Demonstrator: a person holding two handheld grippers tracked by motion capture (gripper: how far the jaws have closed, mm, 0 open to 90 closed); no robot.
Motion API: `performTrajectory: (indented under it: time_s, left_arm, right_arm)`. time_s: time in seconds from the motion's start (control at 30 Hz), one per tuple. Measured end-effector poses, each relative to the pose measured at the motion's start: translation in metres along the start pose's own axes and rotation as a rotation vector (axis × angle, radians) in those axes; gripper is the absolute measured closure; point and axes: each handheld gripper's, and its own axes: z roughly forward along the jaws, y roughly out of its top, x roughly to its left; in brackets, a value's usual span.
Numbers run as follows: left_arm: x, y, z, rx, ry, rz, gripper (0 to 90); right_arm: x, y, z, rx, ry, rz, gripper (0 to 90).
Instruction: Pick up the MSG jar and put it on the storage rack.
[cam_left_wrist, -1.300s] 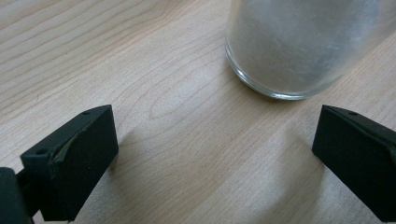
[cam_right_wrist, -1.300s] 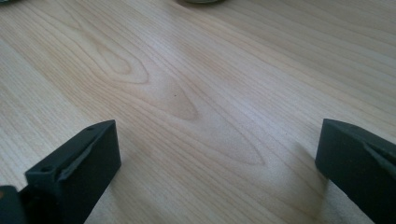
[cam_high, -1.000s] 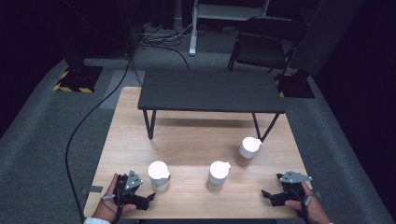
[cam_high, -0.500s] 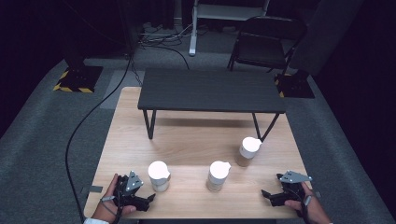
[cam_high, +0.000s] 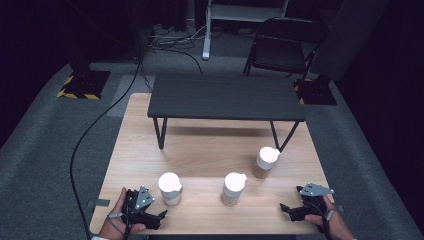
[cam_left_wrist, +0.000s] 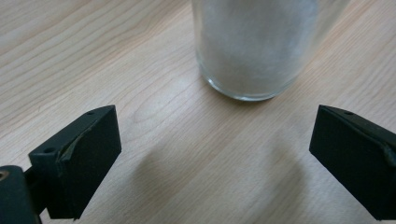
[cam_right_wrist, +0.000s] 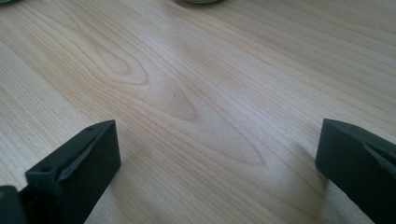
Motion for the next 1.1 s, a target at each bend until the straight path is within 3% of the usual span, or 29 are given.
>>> performTrajectory:
  time_s: [0.4, 1.1]
  left_arm:
    - [-0.005, -0.003, -0.007, -0.067, -0.011, -0.024, 2.0]
    - [-0.018, 0.003, -0.004, -0.117, -0.015, -0.079, 2.0]
  right_arm:
    - [0.0, 0.0, 0.0, 0.0, 0.0, 0.0, 0.0]
    - [0.001, 0.0, 0.0, 0.0, -0.006, 0.005, 0.0]
